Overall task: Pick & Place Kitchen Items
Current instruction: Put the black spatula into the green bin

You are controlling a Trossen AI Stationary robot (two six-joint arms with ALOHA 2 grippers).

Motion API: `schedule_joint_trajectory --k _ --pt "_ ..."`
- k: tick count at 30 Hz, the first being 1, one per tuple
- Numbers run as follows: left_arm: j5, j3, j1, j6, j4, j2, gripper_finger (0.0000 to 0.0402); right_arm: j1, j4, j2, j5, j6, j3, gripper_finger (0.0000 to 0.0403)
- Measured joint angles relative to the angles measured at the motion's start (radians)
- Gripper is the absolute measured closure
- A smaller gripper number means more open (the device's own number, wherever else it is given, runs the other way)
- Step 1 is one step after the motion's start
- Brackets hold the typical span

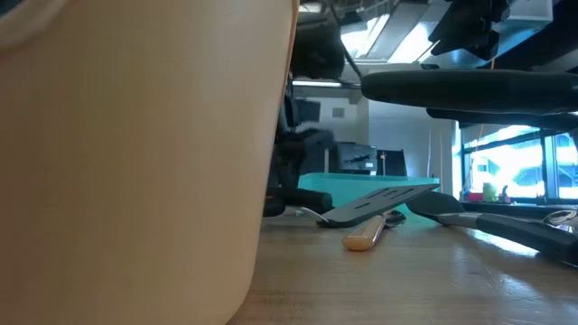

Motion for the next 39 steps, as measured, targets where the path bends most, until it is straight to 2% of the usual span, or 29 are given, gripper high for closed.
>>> schedule_joint_trajectory --k 5,12,15,19,24,34,39 --pt "0.041 0.001 0.000 -0.044 -0.003 0.051 0.0208 0.000 0.000 0.000 0.000 -0.003 0.000 0.0272" --pt "0.077 0.003 0.013 -0.054 -0.004 0.059 0.0218 0.000 0.001 0.000 0.000 -0.003 0.000 0.0272" --pt "0.111 0.003 0.024 -0.054 -0.003 0.056 0.0256 0.000 0.001 0.000 0.000 -0.003 0.000 0.0272" --pt "0.179 0.003 0.042 -0.054 -0.001 0.056 0.0344 0.000 0.001 0.000 0.000 -0.017 0.000 0.0272" --pt "0.217 0.002 0.054 -0.054 -0.006 0.044 0.0344 0.000 0.001 0.000 0.000 -0.026 0.000 0.0272" --pt "0.222 -0.003 0.067 -0.065 -0.044 -0.040 0.0344 0.000 0.000 0.000 0.001 -0.048 0.000 0.0272" --pt "0.315 -0.003 0.079 -0.058 -0.028 -0.075 0.0344 0.000 0.000 0.000 0.001 -0.071 0.000 0.0272"
